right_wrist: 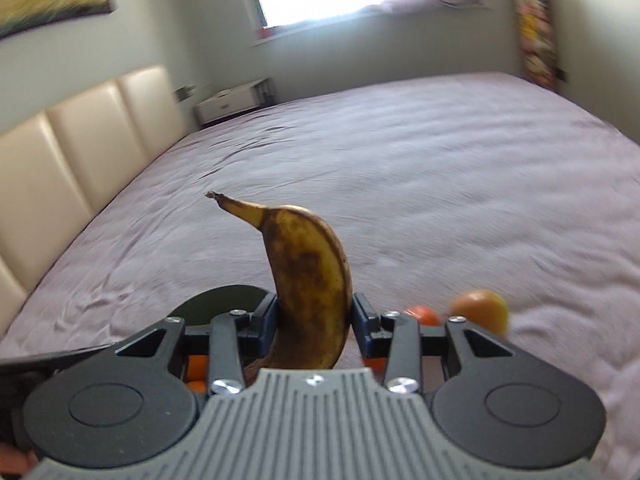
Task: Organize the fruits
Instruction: 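Carry the banana and kiwi over the green colander with both grippers, then open both grippers to drop the banana and kiwi into the colander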
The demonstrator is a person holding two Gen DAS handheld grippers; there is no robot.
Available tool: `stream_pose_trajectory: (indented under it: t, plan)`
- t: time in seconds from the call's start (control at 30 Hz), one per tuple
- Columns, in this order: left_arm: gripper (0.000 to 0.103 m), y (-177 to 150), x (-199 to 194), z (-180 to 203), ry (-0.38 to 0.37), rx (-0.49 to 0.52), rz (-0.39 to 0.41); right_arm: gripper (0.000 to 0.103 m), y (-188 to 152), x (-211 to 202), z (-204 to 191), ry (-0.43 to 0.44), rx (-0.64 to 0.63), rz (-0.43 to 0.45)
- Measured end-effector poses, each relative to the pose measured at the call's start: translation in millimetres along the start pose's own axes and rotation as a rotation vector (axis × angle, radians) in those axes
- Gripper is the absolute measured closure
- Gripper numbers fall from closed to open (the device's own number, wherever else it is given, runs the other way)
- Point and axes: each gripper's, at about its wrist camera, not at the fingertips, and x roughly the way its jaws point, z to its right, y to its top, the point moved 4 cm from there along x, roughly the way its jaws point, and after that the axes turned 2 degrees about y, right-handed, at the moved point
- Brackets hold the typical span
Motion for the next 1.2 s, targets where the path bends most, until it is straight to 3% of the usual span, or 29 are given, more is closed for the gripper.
stream_pose_trajectory:
  t: [0.13, 0.33, 0.5, 0.8, 1.2]
  plan:
    - [0.074, -0.5, 8.8, -13.1, 0.000, -0.057, -0.028, 0.066, 8.6, 15.3, -26.0, 0.033, -0.133, -0.031]
    - [0.074, -3.0, 17.2, -18.2, 0.007, -0.077, -0.058, 0.066, 1.6, 55.7, -53.3, 0.040, -0.332, -0.174]
    - [0.074, -4.5, 27.6, -27.0, 0.007, -0.122, -0.077, 0.067, -7.8, 84.6, -63.6, 0.012, -0.418, -0.277]
    - [0.074, -10.0, 40.3, -32.3, 0.014, -0.153, -0.120, 0.067, -23.4, 130.3, -73.8, -0.064, -0.500, -0.385]
    - [0.074, -13.6, 54.6, -31.4, 0.013, -0.149, -0.148, 0.066, -32.5, 162.4, -69.9, -0.087, -0.510, -0.386]
